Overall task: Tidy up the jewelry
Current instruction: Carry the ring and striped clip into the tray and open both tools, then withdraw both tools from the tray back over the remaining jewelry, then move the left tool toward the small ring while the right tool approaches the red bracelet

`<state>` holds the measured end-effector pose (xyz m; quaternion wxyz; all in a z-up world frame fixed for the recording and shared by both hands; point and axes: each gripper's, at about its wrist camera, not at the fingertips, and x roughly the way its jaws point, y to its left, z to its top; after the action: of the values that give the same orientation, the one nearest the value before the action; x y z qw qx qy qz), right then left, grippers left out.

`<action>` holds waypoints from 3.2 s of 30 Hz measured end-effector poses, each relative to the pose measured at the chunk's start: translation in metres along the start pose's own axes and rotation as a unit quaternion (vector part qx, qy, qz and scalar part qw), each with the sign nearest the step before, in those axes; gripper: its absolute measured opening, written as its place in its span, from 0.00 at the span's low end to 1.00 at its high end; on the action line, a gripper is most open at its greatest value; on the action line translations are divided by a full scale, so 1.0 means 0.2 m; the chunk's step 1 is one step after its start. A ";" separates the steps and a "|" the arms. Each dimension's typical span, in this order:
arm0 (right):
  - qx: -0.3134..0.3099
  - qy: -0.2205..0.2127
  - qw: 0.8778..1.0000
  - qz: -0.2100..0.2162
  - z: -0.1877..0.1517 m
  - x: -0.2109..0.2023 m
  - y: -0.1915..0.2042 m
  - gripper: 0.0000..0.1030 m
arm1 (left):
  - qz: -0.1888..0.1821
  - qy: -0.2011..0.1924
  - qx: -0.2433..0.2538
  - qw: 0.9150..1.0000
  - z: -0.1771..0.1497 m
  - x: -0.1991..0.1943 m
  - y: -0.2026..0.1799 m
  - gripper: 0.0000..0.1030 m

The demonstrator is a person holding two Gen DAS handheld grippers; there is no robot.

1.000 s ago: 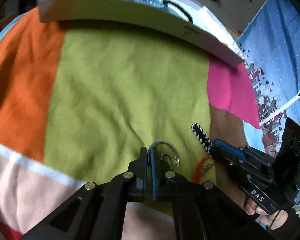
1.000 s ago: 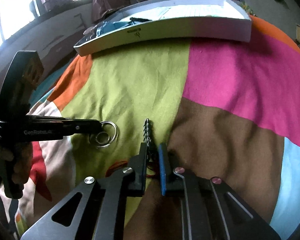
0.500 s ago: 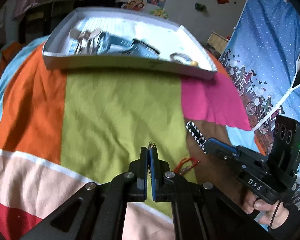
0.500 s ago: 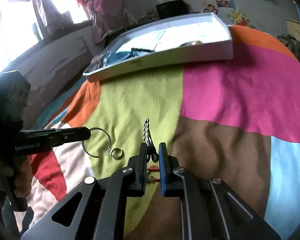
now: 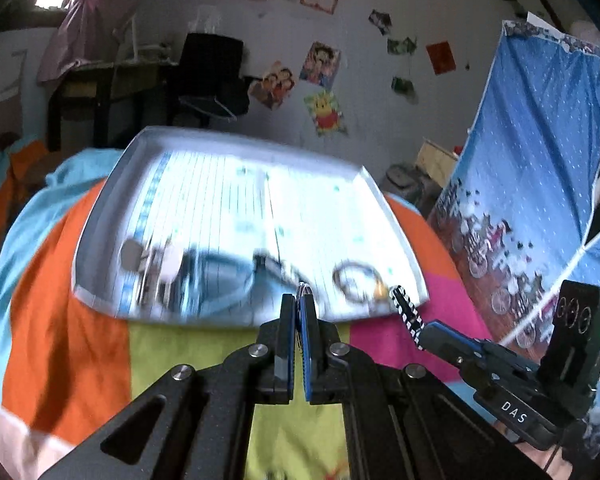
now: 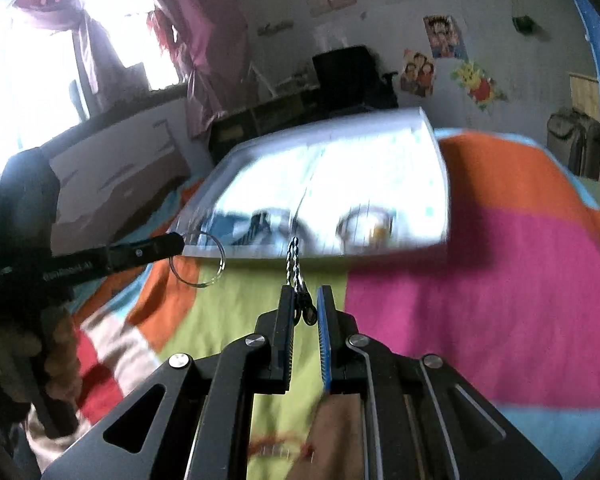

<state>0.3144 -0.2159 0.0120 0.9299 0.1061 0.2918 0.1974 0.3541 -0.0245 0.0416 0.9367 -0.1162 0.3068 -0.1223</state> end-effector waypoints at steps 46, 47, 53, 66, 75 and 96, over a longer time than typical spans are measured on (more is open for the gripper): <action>-0.032 -0.174 0.978 -0.112 0.11 -0.53 0.16 0.99 | 0.069 -0.176 -0.002 0.982 -0.18 -0.63 -0.09 1.00; -0.040 -0.180 0.977 -0.109 0.09 -0.59 0.19 0.99 | 0.076 -0.180 -0.001 0.981 -0.21 -0.68 -0.10 1.00; -0.065 -0.190 0.975 -0.097 -0.01 -0.79 0.31 0.99 | 0.093 -0.188 0.004 0.978 -0.38 -0.89 -0.15 1.00; -0.091 -0.184 0.972 -0.112 -0.33 -1.16 0.45 0.99 | 0.115 -0.178 0.005 0.977 -0.75 -1.20 -0.14 1.00; -0.102 -0.172 0.973 -0.116 -0.52 -1.22 0.52 0.99 | 0.125 -0.155 0.021 0.980 -0.91 -1.26 -0.10 1.00; -0.071 -0.093 0.982 -0.151 -0.74 -1.05 0.47 0.99 | 0.173 -0.124 0.024 0.977 -1.14 -1.16 -0.07 1.00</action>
<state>0.0416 -0.2083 0.0275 0.9772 0.0127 0.2019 0.0641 0.0330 -0.0004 -0.0064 0.9770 -0.0529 0.2008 0.0493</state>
